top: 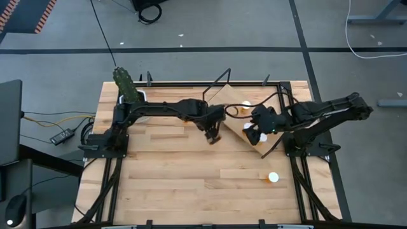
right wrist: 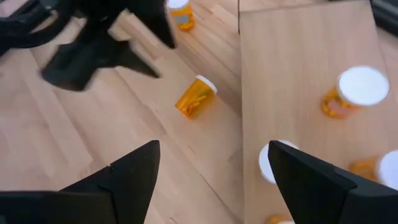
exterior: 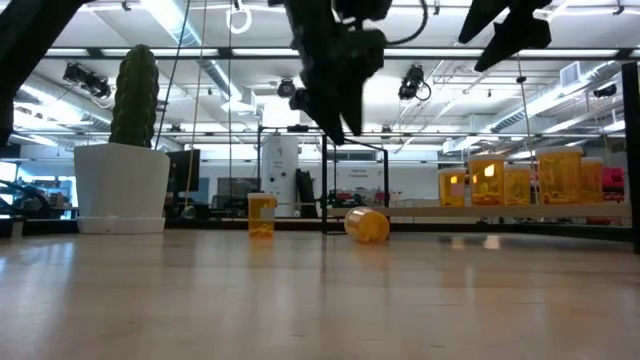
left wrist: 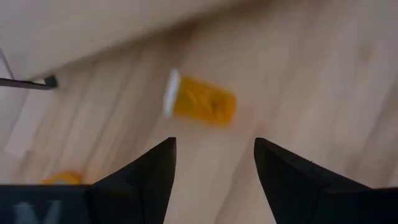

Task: Pick and place medicine bottles onto shelf by color
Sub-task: Put the orange pill bottle on the shelf aligned with the middle left orange pill bottle

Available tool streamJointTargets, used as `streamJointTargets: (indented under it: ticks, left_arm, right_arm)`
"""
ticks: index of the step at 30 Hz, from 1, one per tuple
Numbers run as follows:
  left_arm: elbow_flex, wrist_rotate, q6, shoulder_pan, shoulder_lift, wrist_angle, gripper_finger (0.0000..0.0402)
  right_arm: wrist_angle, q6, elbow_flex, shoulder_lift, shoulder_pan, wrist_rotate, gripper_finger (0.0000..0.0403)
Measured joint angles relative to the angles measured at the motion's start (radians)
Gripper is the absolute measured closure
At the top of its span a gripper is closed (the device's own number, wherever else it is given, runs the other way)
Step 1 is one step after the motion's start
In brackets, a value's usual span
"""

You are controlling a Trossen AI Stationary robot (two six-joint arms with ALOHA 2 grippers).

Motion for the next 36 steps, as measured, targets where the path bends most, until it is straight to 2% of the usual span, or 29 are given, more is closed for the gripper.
streamJointTargets:
  ticks: [4, 9, 12, 17, 26, 36]
  left_arm:
    - [-0.044, -0.005, -0.207, 0.036, 0.008, 0.081, 0.0165]
    - [-0.086, 0.010, -0.374, 0.097, 0.012, 0.098, 0.0128]
    - [-0.119, 0.098, -0.458, 0.140, 0.014, 0.113, 0.0106]
    - [-0.177, 0.242, -0.548, 0.160, 0.024, 0.232, 0.0078]
    - [-0.194, 0.219, -0.572, 0.123, 0.058, 0.266, 0.0043]
    - [-0.193, 0.176, -0.577, 0.126, 0.106, 0.330, 0.0026]
  right_arm:
    - [0.000, 0.099, 0.000, 0.032, 0.002, -0.012, 0.0095]
    - [0.000, 0.158, 0.000, 0.039, 0.023, -0.018, 0.0095]
    - [-0.001, 0.168, 0.000, 0.039, 0.029, -0.018, 0.0095]
    - [-0.001, 0.157, 0.000, 0.039, 0.029, -0.018, 0.0095]
    - [-0.010, 0.065, 0.000, 0.039, 0.029, -0.018, 0.0095]
    - [-0.012, 0.040, 0.000, 0.039, 0.029, -0.064, 0.0095]
